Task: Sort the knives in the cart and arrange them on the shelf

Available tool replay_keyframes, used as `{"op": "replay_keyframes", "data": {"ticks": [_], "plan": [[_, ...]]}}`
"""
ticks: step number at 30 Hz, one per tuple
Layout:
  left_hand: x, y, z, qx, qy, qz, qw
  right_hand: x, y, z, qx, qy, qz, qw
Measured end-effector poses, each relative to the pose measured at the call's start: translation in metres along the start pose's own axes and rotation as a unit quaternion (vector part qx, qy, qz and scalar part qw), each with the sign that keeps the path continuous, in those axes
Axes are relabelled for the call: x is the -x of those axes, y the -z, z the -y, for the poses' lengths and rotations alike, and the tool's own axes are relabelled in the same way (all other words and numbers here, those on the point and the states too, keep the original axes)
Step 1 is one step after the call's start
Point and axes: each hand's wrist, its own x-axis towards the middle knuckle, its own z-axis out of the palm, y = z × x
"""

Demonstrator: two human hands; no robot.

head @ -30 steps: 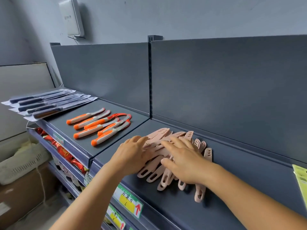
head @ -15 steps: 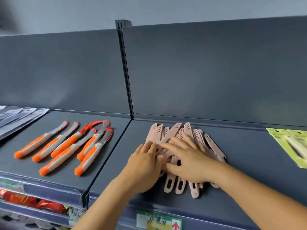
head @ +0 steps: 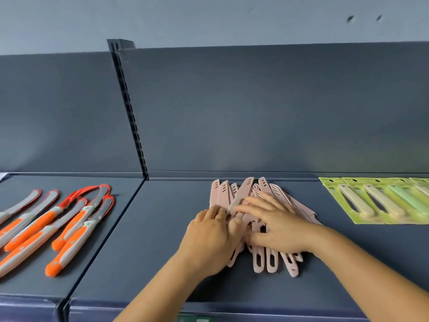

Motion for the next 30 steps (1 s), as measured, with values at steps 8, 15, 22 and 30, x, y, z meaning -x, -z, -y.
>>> {"op": "replay_keyframes", "data": {"ticks": [8, 15, 22, 30], "plan": [[0.000, 0.017, 0.018, -0.036, 0.023, 0.033, 0.999, -0.001, 0.003, -0.006, 0.014, 0.010, 0.015, 1.000], [0.000, 0.026, 0.049, -0.140, 0.037, 0.068, 0.987, -0.002, 0.015, 0.025, -0.012, 0.002, -0.072, 0.997], [0.001, 0.042, 0.087, -0.156, 0.064, 0.023, 0.985, -0.021, -0.003, 0.109, 0.047, -0.058, -0.070, 0.995], [0.000, 0.052, 0.102, -0.063, 0.039, -0.052, 0.996, -0.052, -0.044, 0.134, 0.081, -0.171, -0.087, 0.978]]}}
